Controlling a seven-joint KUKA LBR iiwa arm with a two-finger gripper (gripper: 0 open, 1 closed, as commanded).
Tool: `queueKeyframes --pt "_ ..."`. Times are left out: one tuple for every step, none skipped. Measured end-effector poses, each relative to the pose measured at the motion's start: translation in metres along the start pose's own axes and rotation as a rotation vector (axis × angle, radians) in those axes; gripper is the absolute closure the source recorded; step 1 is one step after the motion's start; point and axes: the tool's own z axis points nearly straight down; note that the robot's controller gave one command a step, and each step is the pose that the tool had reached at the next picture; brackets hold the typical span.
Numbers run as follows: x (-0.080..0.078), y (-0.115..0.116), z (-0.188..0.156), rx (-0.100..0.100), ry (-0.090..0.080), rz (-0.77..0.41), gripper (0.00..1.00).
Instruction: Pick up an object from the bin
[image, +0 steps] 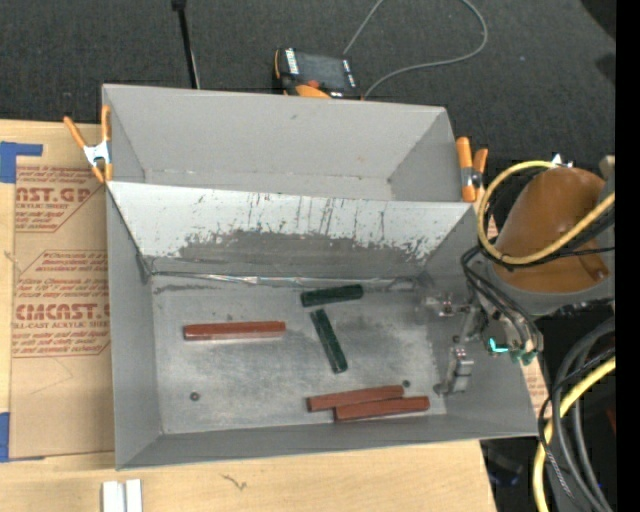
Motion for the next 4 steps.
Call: queueKeyframes --pt "0.0111 0.0224 0.0982 -0.002 -0.002 0.08 0.0" --pt "0.008 0.021 0.0928 0.001 -0.011 0.079 1.0" --pt "0.0091 0.0209 0.0942 0.001 -0.008 0.08 0.0" --pt "0.0097 0.0209 0.0922 0.001 -0.003 0.078 1.0"
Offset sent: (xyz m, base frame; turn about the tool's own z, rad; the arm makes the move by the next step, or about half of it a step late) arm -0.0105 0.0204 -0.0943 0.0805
